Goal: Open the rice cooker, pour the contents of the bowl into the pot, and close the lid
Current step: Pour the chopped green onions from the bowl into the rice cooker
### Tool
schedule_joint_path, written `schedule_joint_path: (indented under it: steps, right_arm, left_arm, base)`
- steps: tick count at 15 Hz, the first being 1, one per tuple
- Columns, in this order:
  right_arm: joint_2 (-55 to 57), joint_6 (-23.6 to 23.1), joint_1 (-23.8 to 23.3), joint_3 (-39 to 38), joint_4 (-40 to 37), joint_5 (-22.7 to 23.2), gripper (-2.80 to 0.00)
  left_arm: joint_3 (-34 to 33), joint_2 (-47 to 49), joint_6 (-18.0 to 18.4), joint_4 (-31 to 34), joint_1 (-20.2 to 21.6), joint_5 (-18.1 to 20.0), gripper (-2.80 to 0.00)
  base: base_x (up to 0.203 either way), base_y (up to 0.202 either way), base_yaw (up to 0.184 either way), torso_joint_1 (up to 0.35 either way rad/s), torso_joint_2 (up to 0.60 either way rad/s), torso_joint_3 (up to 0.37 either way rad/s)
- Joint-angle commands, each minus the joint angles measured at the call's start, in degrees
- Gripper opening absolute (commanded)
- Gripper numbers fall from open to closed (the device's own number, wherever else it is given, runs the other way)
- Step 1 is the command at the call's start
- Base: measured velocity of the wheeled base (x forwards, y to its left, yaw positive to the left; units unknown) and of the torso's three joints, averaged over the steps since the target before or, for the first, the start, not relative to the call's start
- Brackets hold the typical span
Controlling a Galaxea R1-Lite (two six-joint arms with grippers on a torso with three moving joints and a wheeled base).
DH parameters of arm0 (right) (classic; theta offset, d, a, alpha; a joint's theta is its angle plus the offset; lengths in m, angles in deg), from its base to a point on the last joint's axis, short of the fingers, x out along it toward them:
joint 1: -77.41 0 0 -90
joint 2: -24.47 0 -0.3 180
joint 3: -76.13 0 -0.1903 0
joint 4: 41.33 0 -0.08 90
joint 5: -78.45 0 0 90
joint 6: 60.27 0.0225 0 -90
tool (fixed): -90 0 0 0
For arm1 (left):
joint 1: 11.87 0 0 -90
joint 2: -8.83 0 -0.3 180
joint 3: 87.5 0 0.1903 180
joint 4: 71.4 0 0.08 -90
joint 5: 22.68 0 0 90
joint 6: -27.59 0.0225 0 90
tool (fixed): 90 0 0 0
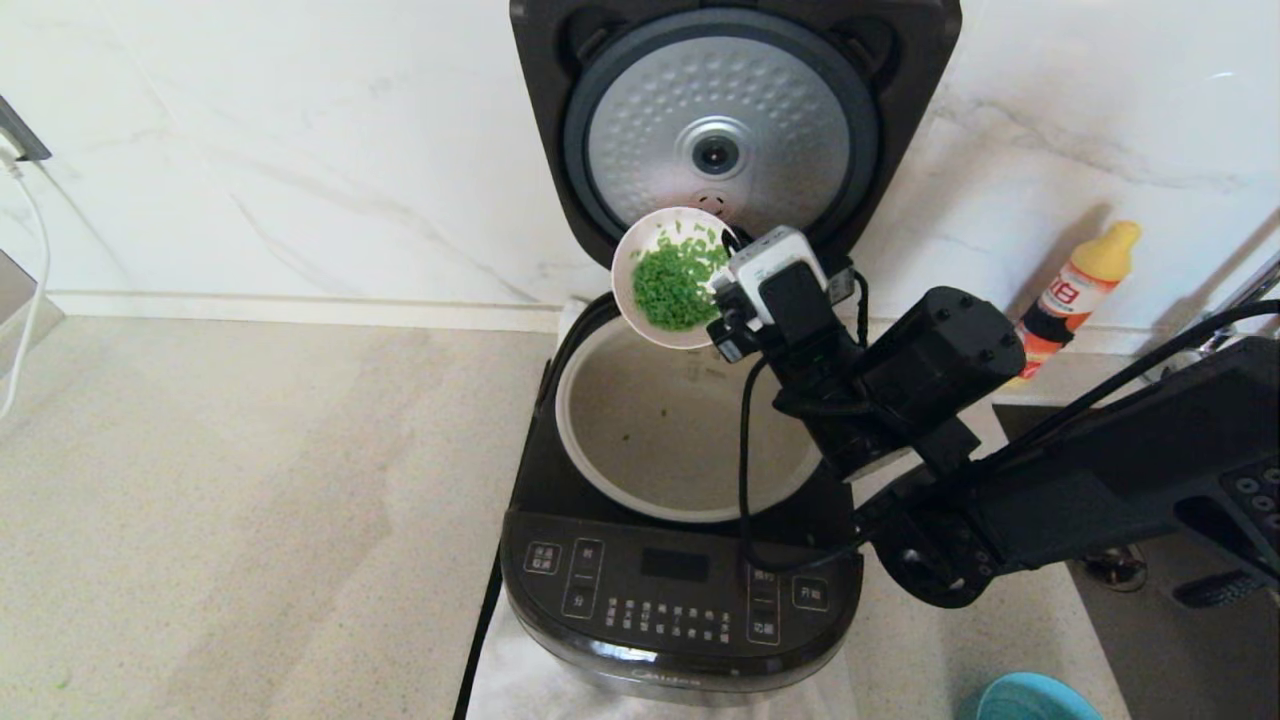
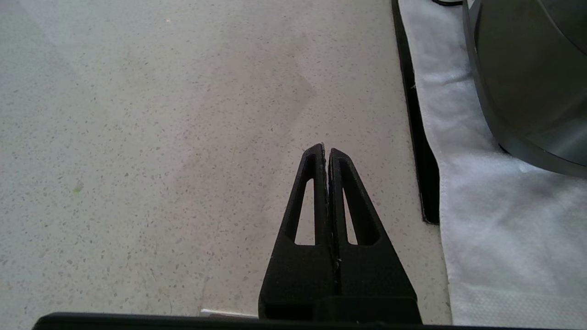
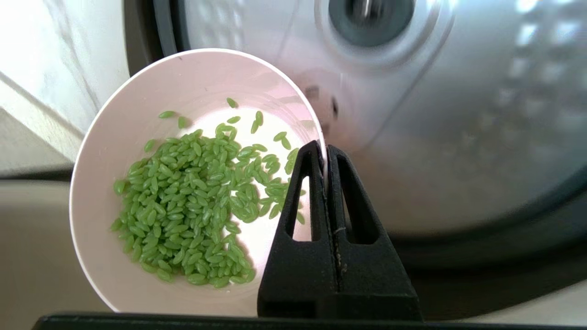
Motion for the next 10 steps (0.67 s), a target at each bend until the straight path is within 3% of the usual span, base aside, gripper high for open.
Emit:
schedule_joint_path:
  steps: [1,10]
  right_arm:
    - [-1.2,-1.18,-0.26,2.08,0.49,0.88,-2.8]
    - [-2.94,-4.33,-0.35,0.44,0.49,4.15,-2.8]
  left_arm:
    - [-0.53,-0.01,0.02,-0.02,-0.01,-0.02,-2.8]
    - [-0.53,-0.01,0.02,-0.02,-0.01,-0.02,-2.8]
  base:
    - [0.0,0.0,0.0,0.0,0.0,0.0]
    - [0.0,0.0,0.0,0.0,0.0,0.0]
